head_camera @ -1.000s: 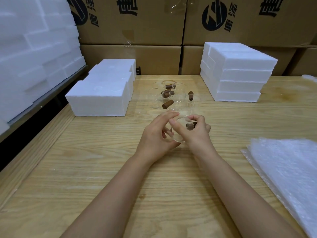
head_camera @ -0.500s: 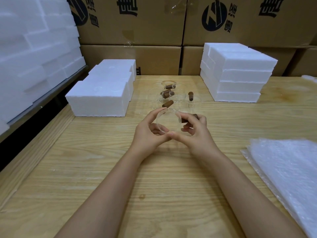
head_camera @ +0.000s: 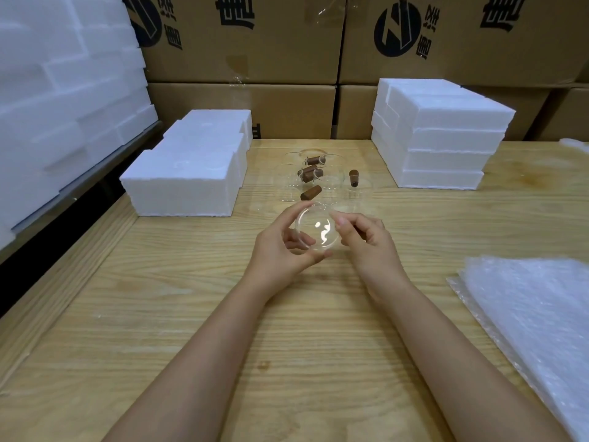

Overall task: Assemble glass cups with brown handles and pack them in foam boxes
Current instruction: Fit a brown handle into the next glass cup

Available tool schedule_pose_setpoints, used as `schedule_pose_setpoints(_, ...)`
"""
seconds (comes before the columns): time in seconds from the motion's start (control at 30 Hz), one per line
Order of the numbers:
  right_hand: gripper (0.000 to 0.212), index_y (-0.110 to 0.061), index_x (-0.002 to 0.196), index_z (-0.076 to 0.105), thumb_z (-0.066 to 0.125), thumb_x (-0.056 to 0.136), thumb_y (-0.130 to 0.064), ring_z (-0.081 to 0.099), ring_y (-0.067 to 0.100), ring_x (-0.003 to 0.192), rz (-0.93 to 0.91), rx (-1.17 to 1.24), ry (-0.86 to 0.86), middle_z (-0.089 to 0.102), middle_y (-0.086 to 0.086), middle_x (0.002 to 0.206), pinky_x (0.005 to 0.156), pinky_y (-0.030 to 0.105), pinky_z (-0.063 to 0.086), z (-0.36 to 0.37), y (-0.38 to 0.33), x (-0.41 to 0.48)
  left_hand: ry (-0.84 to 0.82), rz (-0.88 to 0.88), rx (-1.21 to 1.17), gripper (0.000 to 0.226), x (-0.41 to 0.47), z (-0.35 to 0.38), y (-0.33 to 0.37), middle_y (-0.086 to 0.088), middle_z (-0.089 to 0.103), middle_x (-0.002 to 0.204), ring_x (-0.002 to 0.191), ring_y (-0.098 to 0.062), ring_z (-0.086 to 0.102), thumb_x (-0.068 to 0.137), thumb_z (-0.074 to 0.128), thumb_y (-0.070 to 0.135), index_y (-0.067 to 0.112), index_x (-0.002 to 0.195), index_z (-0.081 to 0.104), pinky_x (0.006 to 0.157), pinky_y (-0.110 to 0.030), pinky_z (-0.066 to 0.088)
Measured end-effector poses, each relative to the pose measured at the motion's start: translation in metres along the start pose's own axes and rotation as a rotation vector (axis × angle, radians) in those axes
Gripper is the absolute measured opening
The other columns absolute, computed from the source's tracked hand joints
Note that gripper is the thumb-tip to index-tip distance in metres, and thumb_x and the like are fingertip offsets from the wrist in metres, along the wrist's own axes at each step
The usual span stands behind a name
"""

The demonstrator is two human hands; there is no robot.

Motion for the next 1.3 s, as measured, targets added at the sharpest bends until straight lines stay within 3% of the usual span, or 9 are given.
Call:
schedule_pose_setpoints(0.07,0.022,-0.026,0.074,0.063,0.057,0.091,-0.039,0.053,0.008,0.098,0.014,0.002,0.079,0.053,0.013,0.112,0.097,0.03,0.046,-0.002,0.005,0.0,-0.01,0.023,0.03,0.075,-0.001,0.004,0.003,0.006,0.065,0.071,0.074,-0.008,0.067,0.06,0.091,0.023,0.06,0.114,0.053,0.076,-0.021,0.055)
schedule_pose_setpoints(0.17,0.018,-0.03,0.078,0.057,0.06,0.086,-0.046,0.046,-0.017,0.081,-0.032,-0.034,0.184,0.043,0.003,0.106,0.076,-0.001,0.037,-0.003,0.0,-0.005,-0.019,0.071,0.083,0.076,-0.004,0.008,0.008,0.012,0.066,0.068,0.068,-0.007,0.066,0.063,0.09,0.021,0.065,0.11,0.05,0.071,-0.019,0.055)
schedule_pose_setpoints(0.23,0.026,-0.035,0.085,0.053,0.068,0.074,-0.053,0.046,-0.021,0.076,-0.019,-0.047,0.215,0.035,-0.009,0.104,0.067,-0.005,0.033,-0.001,0.0,-0.01,-0.009,0.103,0.137,0.076,-0.005,0.009,0.011,0.014,0.062,0.067,0.066,-0.006,0.064,0.064,0.087,0.013,0.057,0.114,0.05,0.068,-0.017,0.053)
schedule_pose_setpoints(0.47,0.064,-0.032,0.103,0.044,0.077,0.055,-0.057,0.046,0.007,0.104,0.031,-0.194,0.176,0.027,-0.004,0.115,0.086,0.015,0.036,0.003,-0.003,-0.013,0.01,0.114,0.146,0.072,-0.005,0.008,0.012,0.011,0.059,0.072,0.058,-0.002,0.056,0.064,0.083,0.007,0.044,0.118,0.054,0.062,-0.014,0.048)
schedule_pose_setpoints(0.73,0.032,-0.04,0.087,0.046,0.07,0.071,-0.054,0.047,-0.004,0.092,-0.08,-0.172,0.18,0.032,-0.012,0.104,0.079,-0.002,0.034,0.001,-0.011,-0.013,0.015,0.098,0.123,0.071,-0.005,0.006,0.01,0.02,0.062,0.07,0.06,-0.001,0.06,0.065,0.085,0.014,0.048,0.118,0.054,0.063,-0.015,0.05)
schedule_pose_setpoints(0.97,0.026,-0.022,0.085,0.057,0.037,0.101,-0.03,0.044,-0.019,0.085,-0.199,-0.186,0.284,0.045,-0.002,0.095,0.076,-0.003,0.029,-0.012,-0.021,-0.015,-0.014,0.107,0.048,0.074,-0.004,0.009,0.012,-0.011,0.068,0.087,0.07,-0.014,0.066,0.063,0.09,0.017,0.046,0.121,0.055,0.074,-0.022,0.056)
schedule_pose_setpoints(1.1,0.011,-0.027,0.092,0.048,0.041,0.101,-0.027,0.052,0.0,0.073,-0.145,-0.148,0.329,0.057,-0.01,0.087,0.069,0.018,0.038,-0.023,-0.012,-0.01,-0.013,0.134,0.068,0.079,-0.004,0.008,0.015,0.001,0.066,0.091,0.077,-0.01,0.068,0.064,0.09,0.018,0.06,0.118,0.05,0.073,-0.015,0.053)
schedule_pose_setpoints(1.2,0.014,-0.028,0.087,0.047,0.044,0.099,-0.033,0.052,0.012,0.068,0.02,-0.041,0.282,0.059,-0.01,0.077,0.068,0.036,0.044,-0.022,0.008,-0.003,-0.019,0.159,0.055,0.081,-0.005,0.009,0.019,0.006,0.061,0.117,0.077,-0.009,0.067,0.066,0.088,0.014,0.061,0.119,0.048,0.072,-0.018,0.055)
schedule_pose_setpoints(1.3,0.016,-0.023,0.087,0.048,0.043,0.1,-0.029,0.045,0.01,0.054,0.109,0.099,0.259,0.053,-0.002,0.07,0.055,0.031,0.039,-0.019,0.018,-0.001,-0.04,0.162,0.059,0.08,-0.006,0.01,0.02,0.026,0.046,0.136,0.079,-0.013,0.067,0.068,0.087,0.015,0.055,0.125,0.047,0.071,-0.017,0.054)
Point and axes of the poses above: each hand's wrist, its own x-axis towards the middle knuckle, its own z-axis out of the palm, y = z × x, the point moved 9 cm from there along x, towards the middle knuckle
